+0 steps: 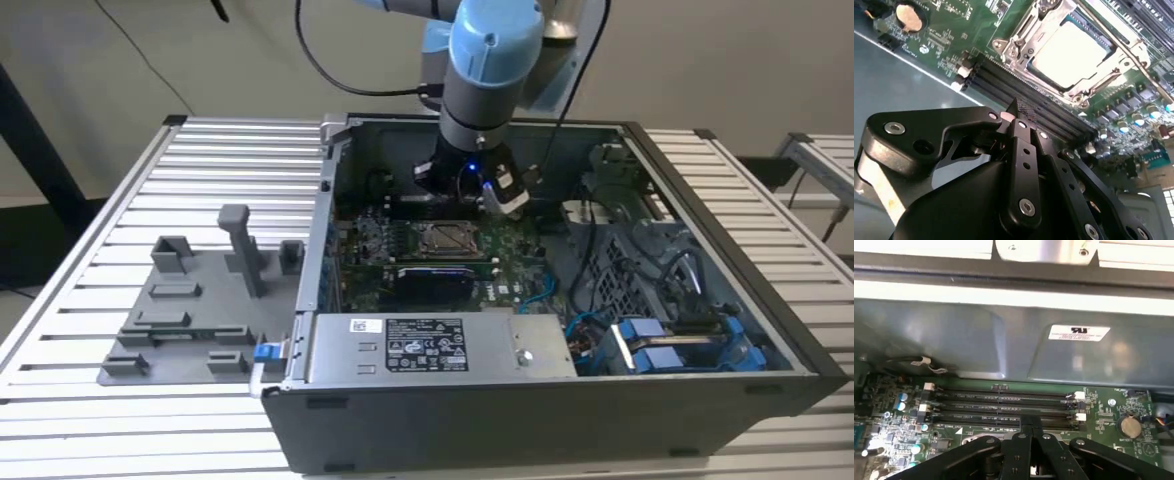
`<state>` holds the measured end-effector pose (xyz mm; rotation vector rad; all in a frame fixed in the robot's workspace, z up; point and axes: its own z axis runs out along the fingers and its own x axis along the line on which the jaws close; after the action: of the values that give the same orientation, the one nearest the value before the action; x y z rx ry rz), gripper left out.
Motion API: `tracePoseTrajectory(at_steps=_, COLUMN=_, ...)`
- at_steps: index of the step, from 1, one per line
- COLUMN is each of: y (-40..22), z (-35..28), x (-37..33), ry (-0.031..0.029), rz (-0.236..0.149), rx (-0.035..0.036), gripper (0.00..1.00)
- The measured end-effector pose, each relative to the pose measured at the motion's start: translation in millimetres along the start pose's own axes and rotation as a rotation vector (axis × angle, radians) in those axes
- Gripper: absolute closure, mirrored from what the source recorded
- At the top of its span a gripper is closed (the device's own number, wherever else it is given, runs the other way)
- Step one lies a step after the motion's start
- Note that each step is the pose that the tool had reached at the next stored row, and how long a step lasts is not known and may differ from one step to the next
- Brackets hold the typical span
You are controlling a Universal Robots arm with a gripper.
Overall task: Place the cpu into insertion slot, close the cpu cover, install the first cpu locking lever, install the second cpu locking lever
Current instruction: 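Install the first cpu locking lever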
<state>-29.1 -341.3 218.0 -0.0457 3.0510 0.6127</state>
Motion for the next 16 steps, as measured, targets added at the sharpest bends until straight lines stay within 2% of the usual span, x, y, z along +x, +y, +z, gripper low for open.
tracePoseTrajectory(at_steps=3, y=-0.1, z=-0.2, x=0.1, ry=0.0122, rz=0.004, rx=0.0297, gripper=0.89)
tracePoseTrajectory(at_steps=6, y=0.0, z=-0.1, x=0.1, ry=0.0301, rz=0.010, rx=0.0654, gripper=0.89)
tracePoseTrajectory(at_steps=10, y=-0.1, z=-0.1, x=0.0, ry=0.0578, rz=0.019, rx=0.1217, gripper=0.89)
tracePoseTrajectory(at_steps=12, y=0.0, z=-0.1, x=0.0, ry=0.0693, rz=0.023, rx=0.1511, gripper=0.89)
tracePoseTrajectory(at_steps=14, y=0.0, z=-0.1, x=0.1, ry=0.0783, rz=0.027, rx=0.1817, gripper=0.89)
tracePoseTrajectory(at_steps=16, y=0.0, z=-0.1, x=0.1, ry=0.0837, rz=0.028, rx=0.2151, gripper=0.89)
